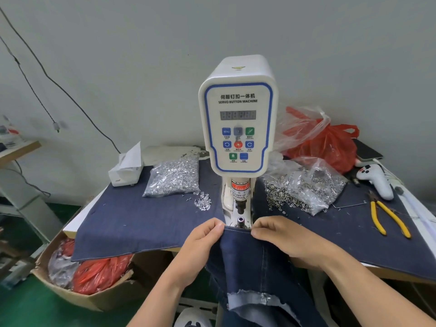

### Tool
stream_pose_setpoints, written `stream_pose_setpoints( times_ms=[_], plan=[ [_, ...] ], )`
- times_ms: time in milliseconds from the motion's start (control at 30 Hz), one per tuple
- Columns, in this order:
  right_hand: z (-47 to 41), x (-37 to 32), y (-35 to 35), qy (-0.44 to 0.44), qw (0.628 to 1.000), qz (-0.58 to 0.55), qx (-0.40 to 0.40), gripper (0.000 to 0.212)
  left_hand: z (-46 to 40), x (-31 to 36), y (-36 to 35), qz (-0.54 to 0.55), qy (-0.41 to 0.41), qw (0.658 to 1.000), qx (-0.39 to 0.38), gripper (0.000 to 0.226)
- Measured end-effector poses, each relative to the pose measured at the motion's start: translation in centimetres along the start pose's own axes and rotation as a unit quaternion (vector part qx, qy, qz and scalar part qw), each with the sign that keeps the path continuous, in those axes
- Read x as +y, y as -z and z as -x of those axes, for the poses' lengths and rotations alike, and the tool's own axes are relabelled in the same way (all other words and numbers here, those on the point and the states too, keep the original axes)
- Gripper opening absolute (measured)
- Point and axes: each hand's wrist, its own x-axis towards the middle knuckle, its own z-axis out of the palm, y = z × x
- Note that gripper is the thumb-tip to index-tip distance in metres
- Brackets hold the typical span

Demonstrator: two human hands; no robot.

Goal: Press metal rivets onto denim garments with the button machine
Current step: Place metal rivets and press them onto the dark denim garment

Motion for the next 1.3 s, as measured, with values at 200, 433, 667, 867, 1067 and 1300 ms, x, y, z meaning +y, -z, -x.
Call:
stream_pose_setpoints(
  times_ms=[200,433,667,867,1067,1300],
  plan=[
    [-1.8,0.5,-0.3,-0.01,0.994,-0.025,0.107,0.019,-2.0,0.3,-1.3,-0.196,0.002,0.975,0.107,0.037],
    [-2.5,1.4,-0.2,0.003,0.99,-0.023,0.136,0.017,-2.9,0.2,-1.4,-0.2,0.046,0.97,0.134,0.037],
    [-2.7,2.0,-0.6,0.005,0.987,-0.034,0.158,0.017,-2.9,-0.3,-1.4,-0.189,0.022,0.971,0.143,0.035],
    [-2.9,2.7,-0.8,0.014,0.983,-0.063,0.169,0.018,-3.0,-0.7,-1.3,-0.166,0.033,0.976,0.138,0.037],
    [-2.7,3.4,-1.6,0.022,0.975,-0.104,0.193,0.017,-3.1,-0.6,-1.1,-0.154,0.047,0.98,0.117,0.05],
    [-2.6,3.7,-1.8,0.04,0.971,-0.103,0.21,0.017,-3.2,-0.7,-0.9,-0.138,0.048,0.984,0.105,0.05]
  ],
)
